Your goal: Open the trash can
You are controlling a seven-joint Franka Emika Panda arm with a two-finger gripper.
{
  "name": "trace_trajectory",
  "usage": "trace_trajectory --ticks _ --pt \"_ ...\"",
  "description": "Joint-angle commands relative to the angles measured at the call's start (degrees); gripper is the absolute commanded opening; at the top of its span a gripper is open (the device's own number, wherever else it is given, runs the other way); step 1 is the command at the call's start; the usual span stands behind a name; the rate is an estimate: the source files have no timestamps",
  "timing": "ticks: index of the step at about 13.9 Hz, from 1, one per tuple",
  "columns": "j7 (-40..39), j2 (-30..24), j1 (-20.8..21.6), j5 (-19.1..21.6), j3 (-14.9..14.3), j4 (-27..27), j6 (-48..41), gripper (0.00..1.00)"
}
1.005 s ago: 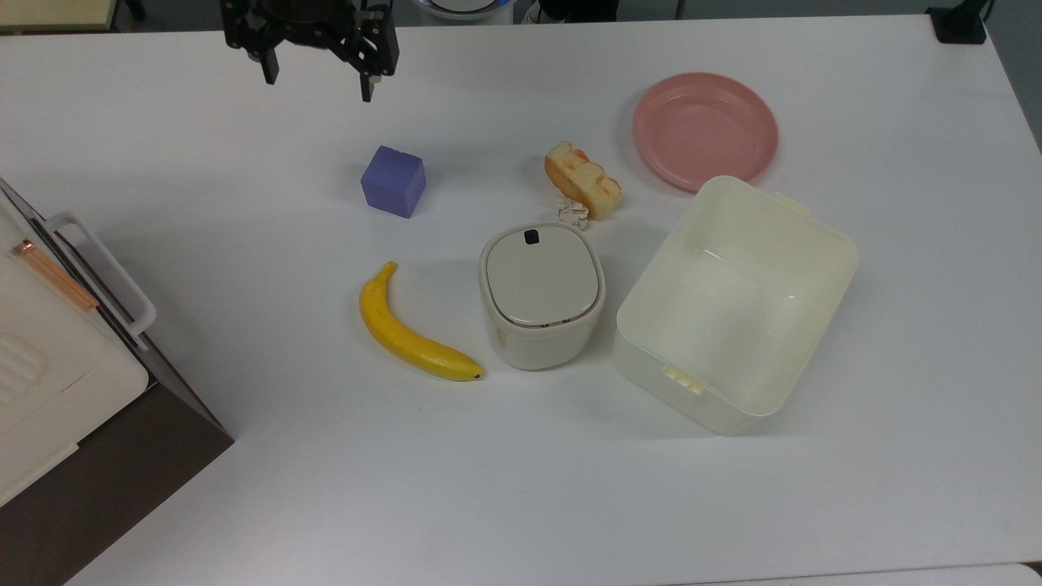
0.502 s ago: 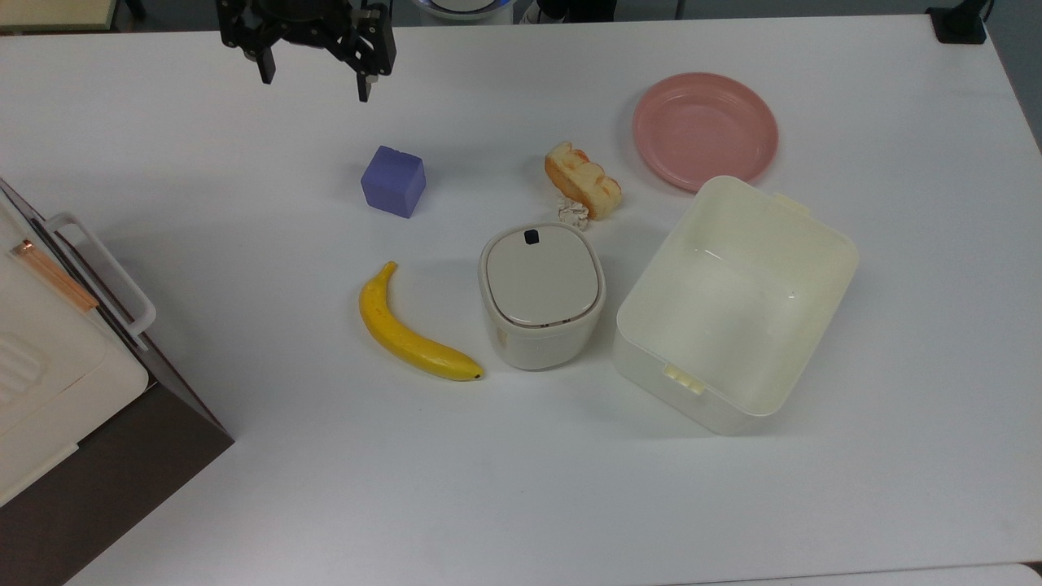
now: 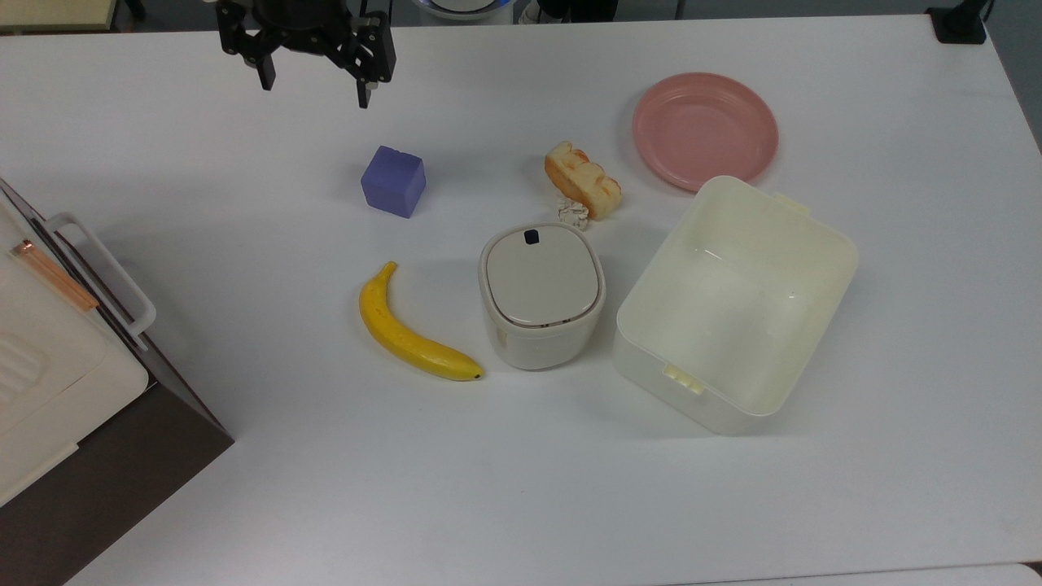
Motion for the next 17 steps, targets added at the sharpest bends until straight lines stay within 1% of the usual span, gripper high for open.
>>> trace_trajectory --ticks 1,4,5,6,7,8,9,10,11,12,14,16,17 --pt "-2.01 0.88 -0.18 0.91 0.05 1.24 -0.30 1.00" --pt "-3.33 1.93 0.17 0.99 0.14 1.24 -0.30 1.00" --pt "-3.42 2.29 0.35 0.91 0.40 1.24 -0.30 0.98" --pt "-3.51 3.68 0.61 0.99 0.75 1.24 -0.21 0.86" --pt "-4.12 4.39 0.78 0.99 0.93 1.59 0.14 0.66" --pt "-6.30 5.18 1.57 2.30 1.54 1.85 2.92 0.37" --pt "-7.54 5.28 2.71 4.31 1.55 1.86 5.56 0.19" --pt "-7.98 5.28 3.59 6.51 1.55 1.77 8.29 0.04" --pt "-7.90 5.37 4.64 8.18 1.55 1.77 10.75 0.00" --pt "-7.81 5.45 5.78 9.33 1.55 1.77 13.47 0.00" --pt "-7.20 7.37 10.87 9.17 1.55 1.94 16.21 0.00" --pt "-6.33 9.40 13.61 8.82 1.46 1.86 19.11 0.00" --pt "-5.36 11.41 15.01 8.56 1.46 1.94 20.86 0.00"
